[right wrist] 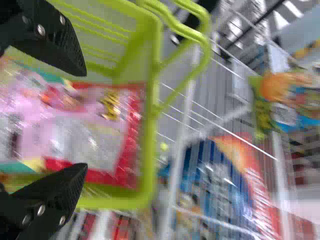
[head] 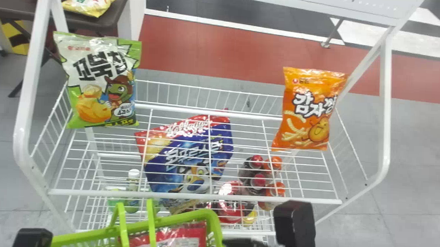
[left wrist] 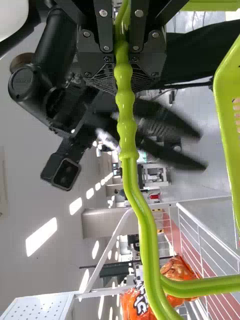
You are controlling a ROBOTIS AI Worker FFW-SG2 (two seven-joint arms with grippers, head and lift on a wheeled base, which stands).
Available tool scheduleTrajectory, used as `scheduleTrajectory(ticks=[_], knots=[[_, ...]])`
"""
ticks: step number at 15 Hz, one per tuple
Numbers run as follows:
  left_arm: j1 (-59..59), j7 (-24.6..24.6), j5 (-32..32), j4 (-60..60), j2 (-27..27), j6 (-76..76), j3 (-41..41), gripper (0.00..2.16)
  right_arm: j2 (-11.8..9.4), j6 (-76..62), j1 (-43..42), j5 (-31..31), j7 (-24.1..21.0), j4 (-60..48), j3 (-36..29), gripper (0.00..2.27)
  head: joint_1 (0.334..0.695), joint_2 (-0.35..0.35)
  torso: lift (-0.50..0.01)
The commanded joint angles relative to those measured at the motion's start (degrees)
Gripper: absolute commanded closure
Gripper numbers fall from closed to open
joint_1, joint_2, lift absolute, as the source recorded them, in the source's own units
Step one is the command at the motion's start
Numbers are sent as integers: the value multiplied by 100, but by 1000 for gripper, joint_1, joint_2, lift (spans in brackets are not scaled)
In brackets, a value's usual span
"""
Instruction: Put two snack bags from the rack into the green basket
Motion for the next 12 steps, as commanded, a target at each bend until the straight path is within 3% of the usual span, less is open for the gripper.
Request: scheduleTrajectory(ticks=[1, 6, 12], knots=[[-19, 0, -5, 21, 7, 7, -9, 1187, 46, -1525, 151, 325, -116, 137, -8, 127, 695, -279, -2], [-89, -9, -13, 215, 16, 7, -88, 1187, 125, -5885, 766, 580, -573, 1253, 88, 127, 695, -315, -2], [-89, -53, -13, 303, 95, 7, -123, 1187, 204, -6834, 1522, 343, -608, 1341, -474, 127, 695, -350, -2]])
